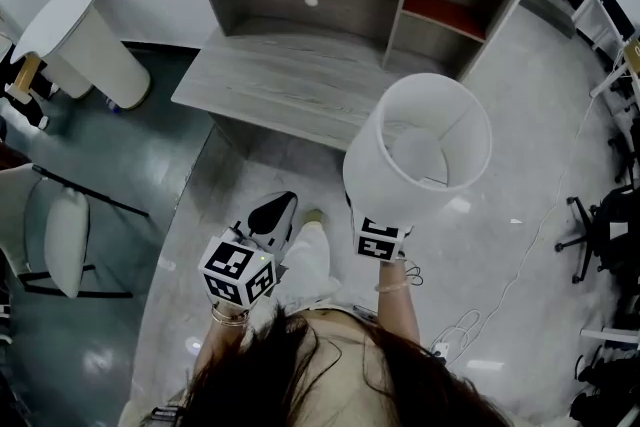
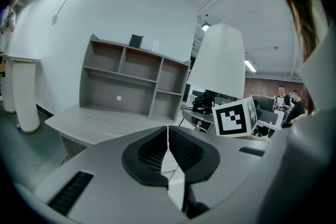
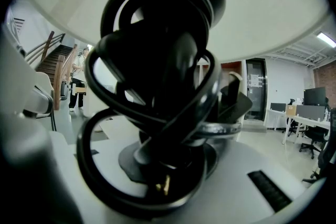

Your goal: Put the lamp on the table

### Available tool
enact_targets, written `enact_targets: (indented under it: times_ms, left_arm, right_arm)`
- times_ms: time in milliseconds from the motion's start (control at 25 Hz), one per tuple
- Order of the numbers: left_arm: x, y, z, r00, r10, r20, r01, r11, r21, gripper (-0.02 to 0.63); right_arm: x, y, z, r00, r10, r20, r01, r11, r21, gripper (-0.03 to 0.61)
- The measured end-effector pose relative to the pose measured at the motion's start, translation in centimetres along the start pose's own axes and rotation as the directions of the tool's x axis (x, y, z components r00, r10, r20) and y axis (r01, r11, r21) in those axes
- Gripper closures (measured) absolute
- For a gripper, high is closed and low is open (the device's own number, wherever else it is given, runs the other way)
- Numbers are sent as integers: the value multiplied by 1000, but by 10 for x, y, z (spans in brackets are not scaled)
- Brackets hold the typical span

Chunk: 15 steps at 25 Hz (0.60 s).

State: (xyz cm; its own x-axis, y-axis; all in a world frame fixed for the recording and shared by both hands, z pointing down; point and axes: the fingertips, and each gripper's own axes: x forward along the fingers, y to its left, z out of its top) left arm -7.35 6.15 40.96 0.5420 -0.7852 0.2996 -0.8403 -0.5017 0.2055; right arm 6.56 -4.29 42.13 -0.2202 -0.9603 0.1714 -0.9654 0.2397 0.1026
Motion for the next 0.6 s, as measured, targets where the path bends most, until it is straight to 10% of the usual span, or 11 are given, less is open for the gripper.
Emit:
enact_targets:
  times_ms: [600]
  left_arm:
    - [56, 69, 28, 999, 10, -36, -10, 1000, -17, 597]
  right_arm:
    - [97, 6, 4, 999, 7, -40, -7, 1000, 6, 545]
